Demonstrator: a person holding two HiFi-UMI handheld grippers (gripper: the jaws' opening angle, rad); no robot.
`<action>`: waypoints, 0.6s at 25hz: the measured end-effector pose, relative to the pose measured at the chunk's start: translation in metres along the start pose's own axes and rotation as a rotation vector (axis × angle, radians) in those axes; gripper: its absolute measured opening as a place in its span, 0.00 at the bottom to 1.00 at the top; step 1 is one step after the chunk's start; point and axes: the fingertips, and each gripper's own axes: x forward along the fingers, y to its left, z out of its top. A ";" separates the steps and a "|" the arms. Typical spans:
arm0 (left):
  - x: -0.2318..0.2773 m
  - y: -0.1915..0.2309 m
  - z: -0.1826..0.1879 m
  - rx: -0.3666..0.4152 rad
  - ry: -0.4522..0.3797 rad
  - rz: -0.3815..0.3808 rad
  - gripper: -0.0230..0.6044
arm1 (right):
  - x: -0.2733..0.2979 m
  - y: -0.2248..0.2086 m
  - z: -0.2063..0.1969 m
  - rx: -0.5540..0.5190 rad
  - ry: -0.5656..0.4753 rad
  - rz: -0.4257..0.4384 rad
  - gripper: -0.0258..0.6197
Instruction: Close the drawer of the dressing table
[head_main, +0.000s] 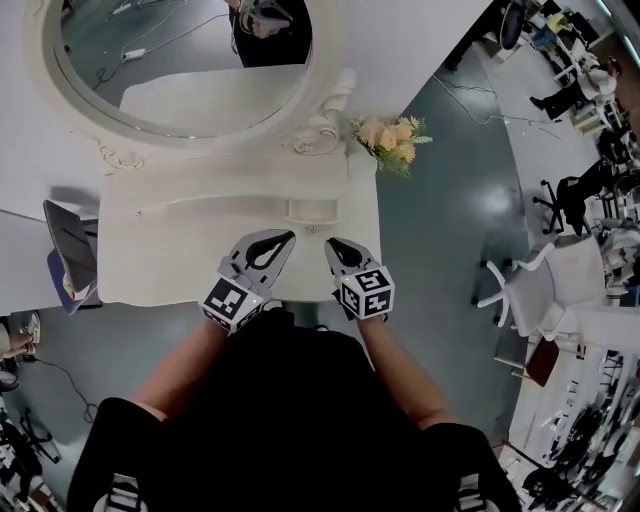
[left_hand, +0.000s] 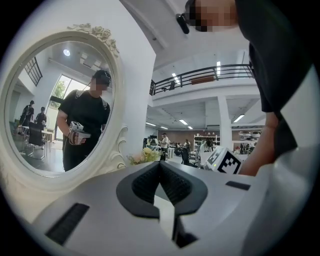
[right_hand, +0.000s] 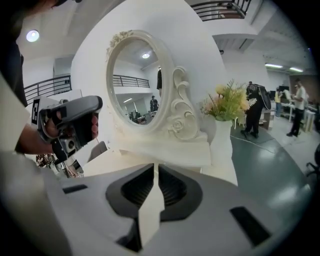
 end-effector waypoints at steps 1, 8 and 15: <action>0.001 0.004 -0.001 0.000 0.000 -0.009 0.03 | 0.007 -0.002 -0.005 0.008 0.016 -0.012 0.06; 0.008 0.025 -0.008 0.002 -0.001 -0.057 0.03 | 0.048 -0.021 -0.042 0.058 0.134 -0.108 0.13; 0.017 0.032 -0.021 -0.027 0.012 -0.098 0.03 | 0.079 -0.037 -0.070 0.123 0.233 -0.150 0.23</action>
